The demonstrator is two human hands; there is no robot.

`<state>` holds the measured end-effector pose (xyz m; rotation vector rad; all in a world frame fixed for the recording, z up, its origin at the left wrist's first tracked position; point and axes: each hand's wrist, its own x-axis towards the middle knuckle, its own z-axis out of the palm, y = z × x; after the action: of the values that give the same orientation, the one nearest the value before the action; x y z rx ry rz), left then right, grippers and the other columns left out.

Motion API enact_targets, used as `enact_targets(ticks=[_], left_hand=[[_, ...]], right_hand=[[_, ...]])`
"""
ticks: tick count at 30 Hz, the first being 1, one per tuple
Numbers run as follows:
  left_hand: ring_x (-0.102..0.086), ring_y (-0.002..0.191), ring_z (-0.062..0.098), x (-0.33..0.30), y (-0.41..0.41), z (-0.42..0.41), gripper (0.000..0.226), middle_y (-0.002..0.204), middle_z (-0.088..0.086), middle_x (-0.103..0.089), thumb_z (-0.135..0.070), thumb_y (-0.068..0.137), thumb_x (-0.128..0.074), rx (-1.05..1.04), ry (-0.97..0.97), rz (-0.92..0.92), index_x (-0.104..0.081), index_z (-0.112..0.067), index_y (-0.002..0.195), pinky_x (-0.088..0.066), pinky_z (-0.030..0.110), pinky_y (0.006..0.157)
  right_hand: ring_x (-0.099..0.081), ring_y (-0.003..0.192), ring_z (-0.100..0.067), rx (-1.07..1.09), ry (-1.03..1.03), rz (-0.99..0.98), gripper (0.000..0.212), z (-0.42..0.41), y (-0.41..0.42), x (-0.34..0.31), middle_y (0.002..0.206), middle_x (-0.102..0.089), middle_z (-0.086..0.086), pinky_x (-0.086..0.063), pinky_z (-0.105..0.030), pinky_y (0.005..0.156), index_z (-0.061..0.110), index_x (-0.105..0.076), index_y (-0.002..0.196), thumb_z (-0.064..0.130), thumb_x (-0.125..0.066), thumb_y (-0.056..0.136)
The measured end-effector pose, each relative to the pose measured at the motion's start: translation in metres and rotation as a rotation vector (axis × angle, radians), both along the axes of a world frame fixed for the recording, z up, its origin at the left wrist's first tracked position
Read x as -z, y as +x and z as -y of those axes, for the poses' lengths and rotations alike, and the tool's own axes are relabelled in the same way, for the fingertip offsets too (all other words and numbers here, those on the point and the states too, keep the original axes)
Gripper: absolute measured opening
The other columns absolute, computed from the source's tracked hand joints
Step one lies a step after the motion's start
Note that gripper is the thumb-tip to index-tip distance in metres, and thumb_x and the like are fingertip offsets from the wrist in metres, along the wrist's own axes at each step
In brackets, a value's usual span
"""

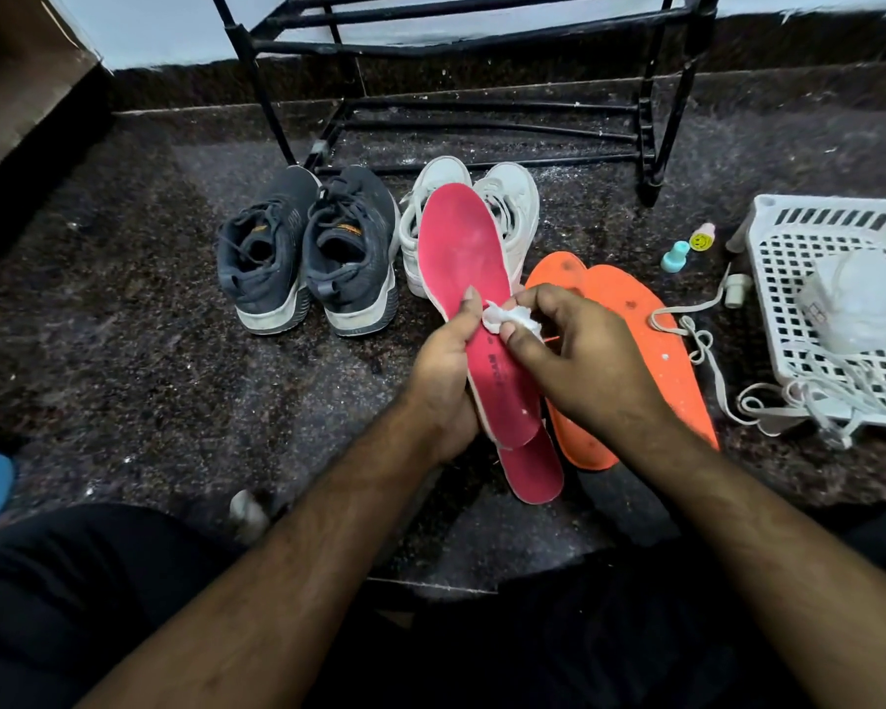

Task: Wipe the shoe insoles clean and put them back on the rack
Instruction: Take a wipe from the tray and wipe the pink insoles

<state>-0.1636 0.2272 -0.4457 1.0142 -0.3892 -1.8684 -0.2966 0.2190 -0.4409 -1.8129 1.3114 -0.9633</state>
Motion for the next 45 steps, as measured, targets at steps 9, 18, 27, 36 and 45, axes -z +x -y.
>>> enact_targets(ticks=[9, 18, 27, 36, 45], left_hand=[[-0.061, 0.053, 0.018, 0.004, -0.004, -0.001, 0.077, 0.081, 0.006, -0.068, -0.08, 0.088, -0.023, 0.113, -0.132, 0.049, -0.063, -0.019, 0.112, -0.048, 0.03, 0.046], [-0.063, 0.06, 0.017, 0.007, -0.012, -0.005, 0.074, 0.1, 0.018, -0.07, -0.078, 0.092, -0.023, 0.132, -0.075, 0.013, -0.064, -0.021, 0.116, -0.049, 0.024, 0.053], [-0.066, 0.076, 0.025, 0.003, -0.012, -0.002, 0.078, 0.096, 0.011, -0.068, -0.078, 0.092, -0.024, 0.036, 0.039, -0.012, -0.066, -0.014, 0.107, -0.057, 0.037, 0.071], [-0.07, 0.057, 0.02, -0.001, -0.014, -0.004, 0.082, 0.075, 0.01, -0.073, -0.069, 0.097, -0.015, 0.069, 0.038, 0.084, -0.069, -0.009, 0.104, -0.058, 0.031, 0.05], [-0.069, 0.062, 0.02, -0.005, -0.019, -0.012, 0.074, 0.084, 0.011, -0.071, -0.071, 0.093, -0.027, 0.071, 0.055, 0.033, -0.071, -0.012, 0.098, -0.059, 0.032, 0.057]], right_hand=[[-0.058, 0.08, -0.012, -0.007, -0.341, -0.196, 0.015, 0.001, -0.004, -0.016, 0.09, -0.062, 0.003, -0.048, -0.029, 0.077, 0.017, -0.072, 0.105, 0.021, -0.069, 0.091], [-0.06, 0.082, -0.011, -0.07, -0.228, -0.202, 0.019, -0.002, 0.0, -0.015, 0.091, -0.067, 0.001, -0.044, -0.019, 0.077, 0.018, -0.073, 0.104, 0.012, -0.067, 0.087], [-0.062, 0.08, -0.022, -0.114, -0.236, -0.229, 0.015, -0.009, 0.003, -0.013, 0.088, -0.066, -0.006, -0.047, -0.035, 0.076, 0.011, -0.072, 0.096, 0.009, -0.064, 0.083], [-0.06, 0.078, -0.019, -0.004, -0.25, -0.249, 0.015, -0.01, 0.002, -0.014, 0.087, -0.065, -0.004, -0.041, -0.024, 0.074, 0.012, -0.074, 0.097, 0.009, -0.069, 0.083], [-0.052, 0.065, -0.006, 0.048, -0.173, -0.117, 0.015, -0.022, 0.011, -0.011, 0.077, -0.06, 0.01, -0.038, -0.016, 0.063, 0.023, -0.062, 0.086, 0.01, -0.071, 0.082]])
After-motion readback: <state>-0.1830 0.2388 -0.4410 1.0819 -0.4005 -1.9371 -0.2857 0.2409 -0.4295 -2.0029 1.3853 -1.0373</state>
